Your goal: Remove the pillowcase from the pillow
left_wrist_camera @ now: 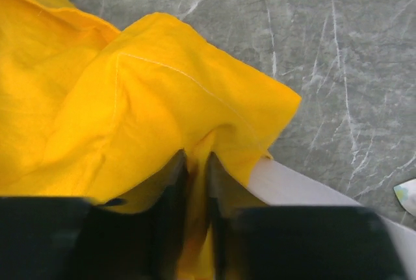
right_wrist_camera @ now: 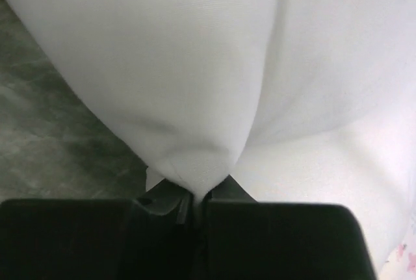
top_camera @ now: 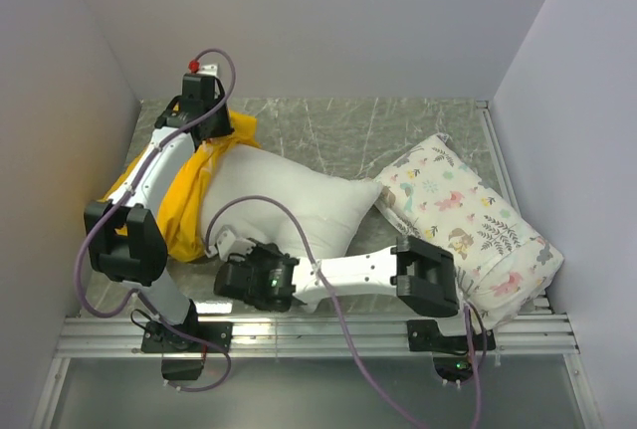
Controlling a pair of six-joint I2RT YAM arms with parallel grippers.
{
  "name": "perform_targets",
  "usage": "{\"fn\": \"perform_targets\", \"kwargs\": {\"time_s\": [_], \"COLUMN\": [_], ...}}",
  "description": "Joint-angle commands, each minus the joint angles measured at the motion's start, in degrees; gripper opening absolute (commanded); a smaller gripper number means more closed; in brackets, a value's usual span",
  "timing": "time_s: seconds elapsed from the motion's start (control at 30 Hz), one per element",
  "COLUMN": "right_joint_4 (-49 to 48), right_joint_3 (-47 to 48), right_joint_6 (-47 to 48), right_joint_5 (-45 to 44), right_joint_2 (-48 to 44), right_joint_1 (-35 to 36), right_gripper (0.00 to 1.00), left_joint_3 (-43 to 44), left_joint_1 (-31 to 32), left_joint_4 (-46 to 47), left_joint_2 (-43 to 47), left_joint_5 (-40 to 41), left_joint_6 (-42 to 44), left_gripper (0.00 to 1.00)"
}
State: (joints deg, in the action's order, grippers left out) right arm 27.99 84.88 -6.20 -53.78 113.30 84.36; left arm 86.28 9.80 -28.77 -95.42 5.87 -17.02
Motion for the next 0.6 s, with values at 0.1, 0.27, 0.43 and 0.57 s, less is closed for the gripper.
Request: {"fn": "perform_targets", "kwargs": {"time_s": [0.1, 0.27, 0.43, 0.57], "right_joint_4": [4.8, 8.1, 9.9, 4.7], "right_joint_3": [3.4, 12.1, 17.6, 10.4], "right_joint_6": [-3.5, -3.8, -6.4, -11.5], "right_joint_5": [22.7, 39.1, 48.1, 64.2], "right_joint_2": [-14.9, -24.0, -26.2, -26.8], "right_joint_1": [-9.0, -14.9, -22.8, -34.6], "right_gripper": [0.00, 0.00, 0.00, 0.00], "left_joint_3": [9.7, 15.5, 17.4, 15.4], "left_joint_1": [0.4, 1.0, 1.4, 1.4], "left_joint_4": [-1.7, -1.6, 0.8, -0.1], "left_joint_2": [7.4, 15.5, 24.3, 27.7], "left_joint_5": [-2.9, -2.9, -1.9, -0.6], "left_joint_6": [1.0, -0.6, -2.5, -3.4], "left_gripper": [0.57, 0.66, 0.69, 0.70]}}
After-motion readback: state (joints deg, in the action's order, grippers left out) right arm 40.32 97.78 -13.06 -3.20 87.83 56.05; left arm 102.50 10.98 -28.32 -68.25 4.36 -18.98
